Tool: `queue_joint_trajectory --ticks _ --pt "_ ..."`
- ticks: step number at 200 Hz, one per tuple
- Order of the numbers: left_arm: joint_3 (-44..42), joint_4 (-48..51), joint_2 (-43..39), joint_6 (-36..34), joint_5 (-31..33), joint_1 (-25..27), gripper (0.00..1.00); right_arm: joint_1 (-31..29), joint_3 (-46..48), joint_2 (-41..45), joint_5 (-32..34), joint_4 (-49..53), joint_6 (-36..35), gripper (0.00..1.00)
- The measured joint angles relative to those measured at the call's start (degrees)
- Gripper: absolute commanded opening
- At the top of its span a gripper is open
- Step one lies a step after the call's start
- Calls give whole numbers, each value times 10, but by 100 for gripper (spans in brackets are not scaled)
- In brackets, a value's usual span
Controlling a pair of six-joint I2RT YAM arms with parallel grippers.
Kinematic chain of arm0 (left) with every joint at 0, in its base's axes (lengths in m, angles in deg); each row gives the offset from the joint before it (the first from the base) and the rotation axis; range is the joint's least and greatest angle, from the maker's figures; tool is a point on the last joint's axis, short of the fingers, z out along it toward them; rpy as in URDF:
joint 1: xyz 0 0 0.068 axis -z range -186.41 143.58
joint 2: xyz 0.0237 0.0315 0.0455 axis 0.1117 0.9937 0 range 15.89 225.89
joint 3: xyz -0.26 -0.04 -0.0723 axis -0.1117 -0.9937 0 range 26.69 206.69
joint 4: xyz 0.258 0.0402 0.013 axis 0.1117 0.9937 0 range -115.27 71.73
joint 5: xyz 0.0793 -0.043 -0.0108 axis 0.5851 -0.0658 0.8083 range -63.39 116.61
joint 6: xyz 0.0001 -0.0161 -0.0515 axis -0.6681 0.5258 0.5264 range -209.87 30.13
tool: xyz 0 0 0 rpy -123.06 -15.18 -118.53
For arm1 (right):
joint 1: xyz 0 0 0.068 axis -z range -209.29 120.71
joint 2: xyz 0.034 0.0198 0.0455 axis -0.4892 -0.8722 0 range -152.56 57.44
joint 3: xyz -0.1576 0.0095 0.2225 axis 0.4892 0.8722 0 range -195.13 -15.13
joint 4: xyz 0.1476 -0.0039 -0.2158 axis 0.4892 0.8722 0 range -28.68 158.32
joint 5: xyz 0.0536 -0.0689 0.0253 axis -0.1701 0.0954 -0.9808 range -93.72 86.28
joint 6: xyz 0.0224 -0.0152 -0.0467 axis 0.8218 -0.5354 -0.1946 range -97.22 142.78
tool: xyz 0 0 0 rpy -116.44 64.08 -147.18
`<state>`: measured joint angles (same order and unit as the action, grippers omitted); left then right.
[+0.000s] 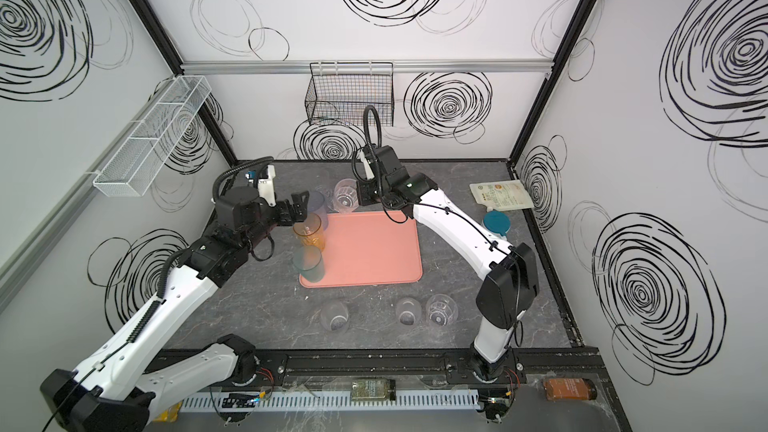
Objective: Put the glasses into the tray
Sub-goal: 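Carry the clear glass with right gripper and set it beside the blue glass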
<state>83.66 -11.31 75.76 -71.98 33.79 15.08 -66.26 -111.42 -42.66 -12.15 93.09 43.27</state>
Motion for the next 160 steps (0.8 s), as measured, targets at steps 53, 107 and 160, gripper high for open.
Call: queue_joint_trajectory --ticks 53,107,160 --pt "-10 -43 74 -50 -43 -1 98 4 -59 -139 61 34 1 1" --pt "-11 -61 108 -85 -33 -4 99 -3 -268 -309 83 120 1 1" --pt "-20 -78 126 -89 -33 -1 100 -18 -341 -357 86 165 -2 1"
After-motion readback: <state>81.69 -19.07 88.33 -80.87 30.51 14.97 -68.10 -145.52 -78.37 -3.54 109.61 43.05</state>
